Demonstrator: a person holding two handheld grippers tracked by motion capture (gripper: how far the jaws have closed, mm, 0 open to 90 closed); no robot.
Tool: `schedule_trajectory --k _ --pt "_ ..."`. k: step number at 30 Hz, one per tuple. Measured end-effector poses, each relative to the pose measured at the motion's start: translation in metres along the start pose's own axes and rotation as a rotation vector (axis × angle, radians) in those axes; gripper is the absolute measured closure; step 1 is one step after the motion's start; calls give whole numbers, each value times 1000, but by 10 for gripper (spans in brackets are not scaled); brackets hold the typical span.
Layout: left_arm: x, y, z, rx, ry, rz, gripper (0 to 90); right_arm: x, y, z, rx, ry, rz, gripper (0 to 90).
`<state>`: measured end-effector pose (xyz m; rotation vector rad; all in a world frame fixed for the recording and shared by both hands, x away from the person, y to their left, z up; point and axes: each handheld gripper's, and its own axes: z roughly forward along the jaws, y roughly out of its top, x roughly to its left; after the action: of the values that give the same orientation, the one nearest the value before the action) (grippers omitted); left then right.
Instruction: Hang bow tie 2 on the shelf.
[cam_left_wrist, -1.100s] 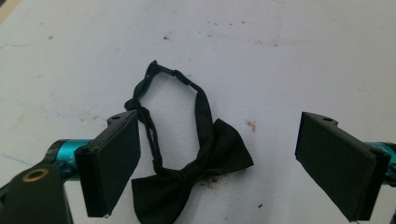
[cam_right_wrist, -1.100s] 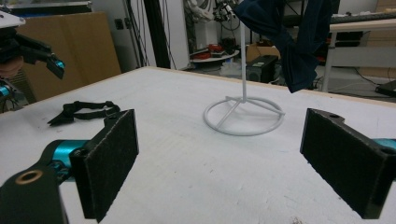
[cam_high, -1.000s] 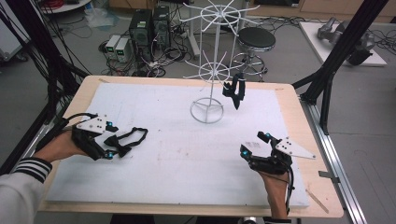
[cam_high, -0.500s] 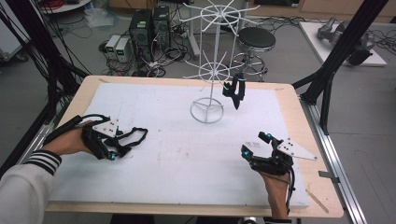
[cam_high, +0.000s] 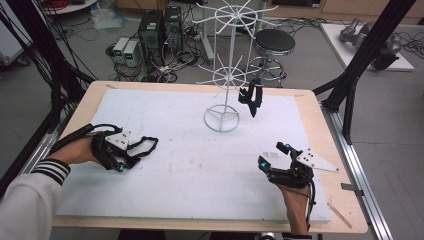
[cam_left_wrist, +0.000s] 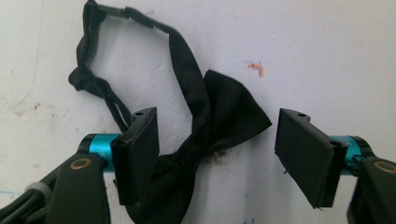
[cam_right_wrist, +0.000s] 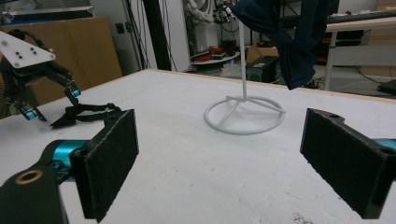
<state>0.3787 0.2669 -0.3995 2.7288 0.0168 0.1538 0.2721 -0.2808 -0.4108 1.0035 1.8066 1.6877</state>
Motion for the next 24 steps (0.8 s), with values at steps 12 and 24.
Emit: schedule_trajectory --k 12,24 --pt "3 -3 2 38 16 22 407 0 -2 -1 -5 0 8 107" --pt "7 -4 9 95 24 9 513 1 -2 -2 -6 6 10 107"
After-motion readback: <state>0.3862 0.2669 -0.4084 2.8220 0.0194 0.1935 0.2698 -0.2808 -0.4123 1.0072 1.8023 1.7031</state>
